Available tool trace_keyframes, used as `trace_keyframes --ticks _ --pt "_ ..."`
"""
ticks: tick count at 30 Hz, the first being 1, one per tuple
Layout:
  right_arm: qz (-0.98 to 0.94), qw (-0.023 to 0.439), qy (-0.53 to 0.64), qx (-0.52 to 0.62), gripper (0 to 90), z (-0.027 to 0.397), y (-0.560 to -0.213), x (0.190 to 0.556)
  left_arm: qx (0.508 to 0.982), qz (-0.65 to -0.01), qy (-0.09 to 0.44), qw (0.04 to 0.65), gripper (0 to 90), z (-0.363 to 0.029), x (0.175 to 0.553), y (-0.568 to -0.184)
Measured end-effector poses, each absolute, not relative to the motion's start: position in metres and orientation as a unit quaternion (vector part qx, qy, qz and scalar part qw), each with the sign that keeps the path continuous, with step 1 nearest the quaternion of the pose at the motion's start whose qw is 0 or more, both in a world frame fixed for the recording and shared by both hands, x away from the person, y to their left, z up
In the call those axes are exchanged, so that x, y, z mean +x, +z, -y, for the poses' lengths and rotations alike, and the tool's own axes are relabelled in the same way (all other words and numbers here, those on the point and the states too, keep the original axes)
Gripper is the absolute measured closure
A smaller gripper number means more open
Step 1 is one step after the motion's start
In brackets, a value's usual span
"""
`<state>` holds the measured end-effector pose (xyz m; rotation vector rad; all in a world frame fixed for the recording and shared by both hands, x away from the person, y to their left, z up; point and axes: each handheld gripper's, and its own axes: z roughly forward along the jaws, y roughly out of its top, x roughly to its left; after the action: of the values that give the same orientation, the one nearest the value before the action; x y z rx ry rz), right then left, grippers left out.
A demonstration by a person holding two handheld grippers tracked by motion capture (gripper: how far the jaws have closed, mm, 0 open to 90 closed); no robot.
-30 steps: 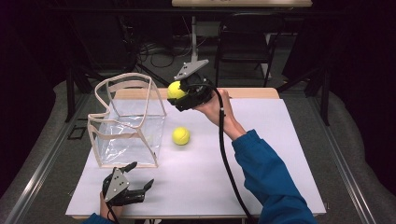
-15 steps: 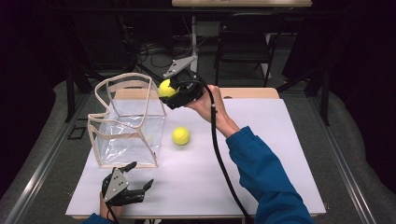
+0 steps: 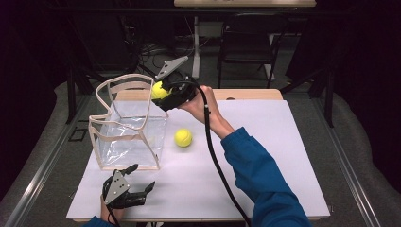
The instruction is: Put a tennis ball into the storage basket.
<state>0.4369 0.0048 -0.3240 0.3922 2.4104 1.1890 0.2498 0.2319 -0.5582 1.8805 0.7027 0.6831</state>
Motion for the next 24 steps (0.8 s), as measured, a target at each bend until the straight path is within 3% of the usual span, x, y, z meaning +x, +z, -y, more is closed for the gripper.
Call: trace_keyframes --ticks 24 --pt "-0.868 0.206 0.429 0.141 25.9 -0.022 -0.322 0.445 0.773 -0.289 0.280 0.491 15.9 -0.232 0.249 -0.558"
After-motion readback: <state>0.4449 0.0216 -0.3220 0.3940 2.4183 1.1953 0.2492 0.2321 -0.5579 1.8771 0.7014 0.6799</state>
